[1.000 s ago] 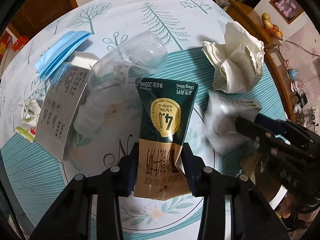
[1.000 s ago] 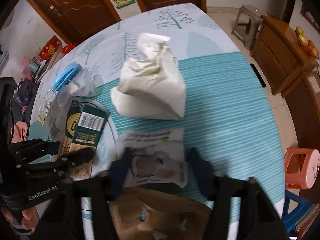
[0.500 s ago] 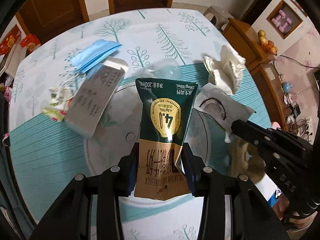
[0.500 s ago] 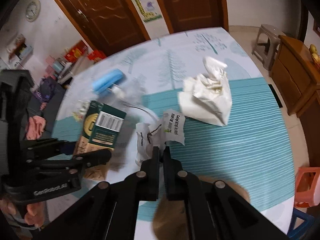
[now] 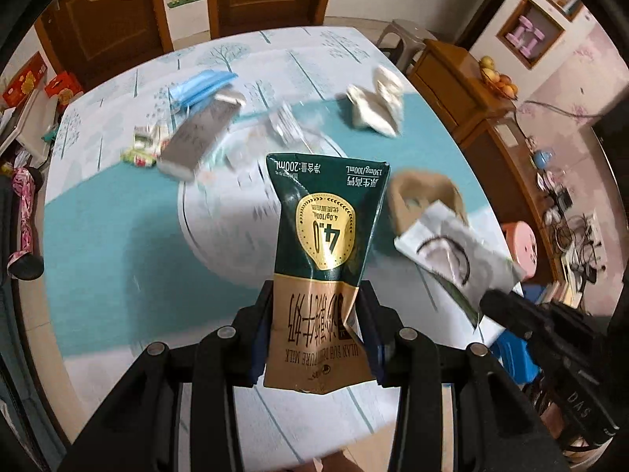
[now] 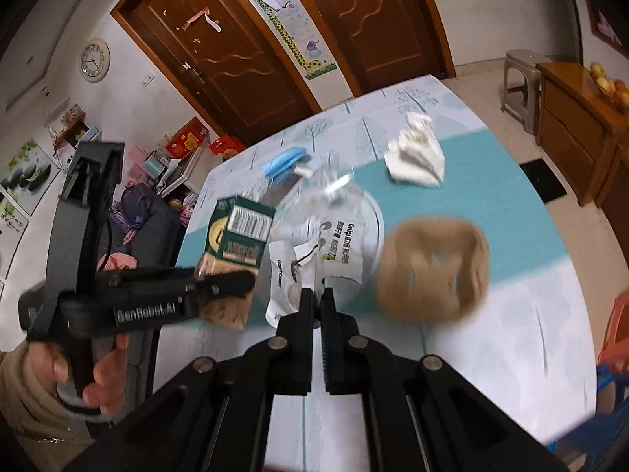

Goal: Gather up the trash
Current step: 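Carry the milk carton and white packet over the bin and open both grippers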

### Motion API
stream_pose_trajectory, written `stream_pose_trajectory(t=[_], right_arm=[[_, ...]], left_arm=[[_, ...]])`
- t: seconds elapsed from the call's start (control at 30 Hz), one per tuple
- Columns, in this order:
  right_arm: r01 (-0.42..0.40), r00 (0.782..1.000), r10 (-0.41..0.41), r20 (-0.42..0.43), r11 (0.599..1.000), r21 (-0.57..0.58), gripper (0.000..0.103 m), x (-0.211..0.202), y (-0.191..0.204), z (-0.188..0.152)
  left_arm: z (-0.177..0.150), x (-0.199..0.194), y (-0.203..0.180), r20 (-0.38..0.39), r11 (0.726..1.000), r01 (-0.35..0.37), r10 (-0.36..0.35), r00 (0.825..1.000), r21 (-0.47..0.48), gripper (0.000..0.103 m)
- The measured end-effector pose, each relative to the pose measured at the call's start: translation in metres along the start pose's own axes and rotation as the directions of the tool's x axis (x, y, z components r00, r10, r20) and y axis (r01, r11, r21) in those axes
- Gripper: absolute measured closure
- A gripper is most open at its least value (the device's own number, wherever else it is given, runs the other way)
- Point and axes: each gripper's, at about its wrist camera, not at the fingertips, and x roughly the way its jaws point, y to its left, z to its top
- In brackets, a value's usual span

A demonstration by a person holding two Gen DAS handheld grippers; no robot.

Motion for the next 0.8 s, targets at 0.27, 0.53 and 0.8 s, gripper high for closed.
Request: stream_pose_trajectory(t=[0.27,0.53,0.8], right_arm=[[0.025,0.998,-0.024,-0.058,0.999,0.024,0.100,-0.059,-0.018,-0.103],[0.047,0.994,-0.041,-0.104,0.998,0.051,0.100,-0.094,-0.043,-0.195],[0.057,0.982,-0.035,-0.187,0.992,0.112,0.100,-0.076,-0.066,-0.259]], left_arm=[[-0.102,-0.021,-0.049,-0.039,1.000,-0.003,0.004,0.999,0.023,0.065],[-0.190,-0.007,-0.098,-0.101,0.999,-0.008,0.012,0.995,0.040,0.065],[-0.256,0.047,-0.122,-0.238,0.995,-0.025,0.048,0.970,0.097,0.064]])
